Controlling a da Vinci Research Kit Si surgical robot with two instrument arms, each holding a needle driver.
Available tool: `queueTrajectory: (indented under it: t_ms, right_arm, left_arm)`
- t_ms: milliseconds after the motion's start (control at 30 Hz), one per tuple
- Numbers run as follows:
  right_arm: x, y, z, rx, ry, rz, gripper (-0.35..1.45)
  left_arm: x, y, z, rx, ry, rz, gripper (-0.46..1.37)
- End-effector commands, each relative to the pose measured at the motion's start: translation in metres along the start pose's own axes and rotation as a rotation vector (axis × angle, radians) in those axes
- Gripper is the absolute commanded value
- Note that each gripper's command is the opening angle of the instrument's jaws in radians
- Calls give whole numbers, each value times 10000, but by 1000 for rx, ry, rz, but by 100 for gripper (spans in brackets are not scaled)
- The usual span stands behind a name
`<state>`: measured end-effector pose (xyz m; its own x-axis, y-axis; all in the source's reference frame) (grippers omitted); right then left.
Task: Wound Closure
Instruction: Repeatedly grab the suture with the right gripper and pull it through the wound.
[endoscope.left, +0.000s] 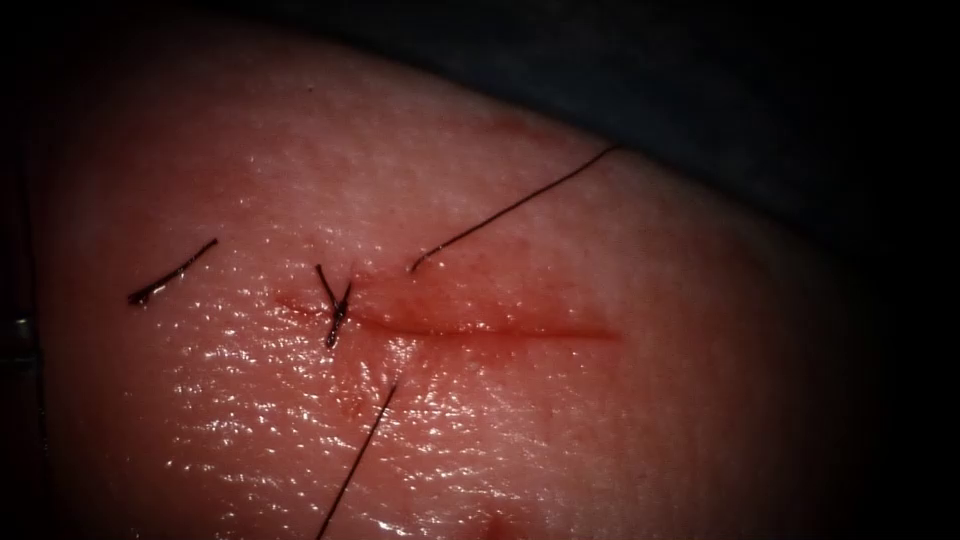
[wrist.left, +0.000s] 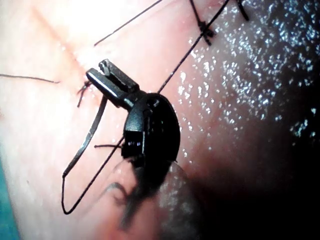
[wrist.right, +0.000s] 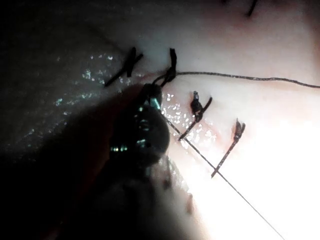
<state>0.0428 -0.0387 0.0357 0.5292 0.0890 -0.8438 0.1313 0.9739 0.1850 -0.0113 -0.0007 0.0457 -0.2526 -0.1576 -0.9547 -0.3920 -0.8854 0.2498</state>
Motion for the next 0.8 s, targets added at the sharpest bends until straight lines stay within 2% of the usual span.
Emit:
queueTrajectory:
  t_ms: [33,67,100,133,167,233,367,467,600,800]
  right_arm:
    - [-2,1,-1,-5,15,-4,-12]
    - [-2,2,-1,-6,18,-4,-1]
    - [-3,2,-2,-8,27,-7,33]
    - [-5,3,-4,-10,42,-11,80]
    - [-6,5,-7,-9,53,-13,107]
    - [-10,10,-18,-8,66,-12,112]
    - [-18,25,-47,-61,101,5,115]
    - [-26,45,-81,-115,156,32,113]
    - [-40,72,-121,-168,159,39,114]
    - [-61,97,-162,-211,212,68,118]
  left_arm:
    - [-1,1,1,-9,1,-5,-35]
    - [-2,1,1,-9,1,-5,-35]
    - [-2,2,2,-8,1,-4,-35]
    - [-3,2,2,-7,0,-3,-35]
    - [-4,2,3,-8,3,-3,-35]
    - [-4,3,4,-10,1,-2,-35]
    - [-5,3,4,-12,-1,0,-35]
    - [-6,5,5,-15,0,-3,-35]
    - [-9,7,6,-17,-1,-5,-35]
    - [-10,8,6,-22,-4,-2,-35]
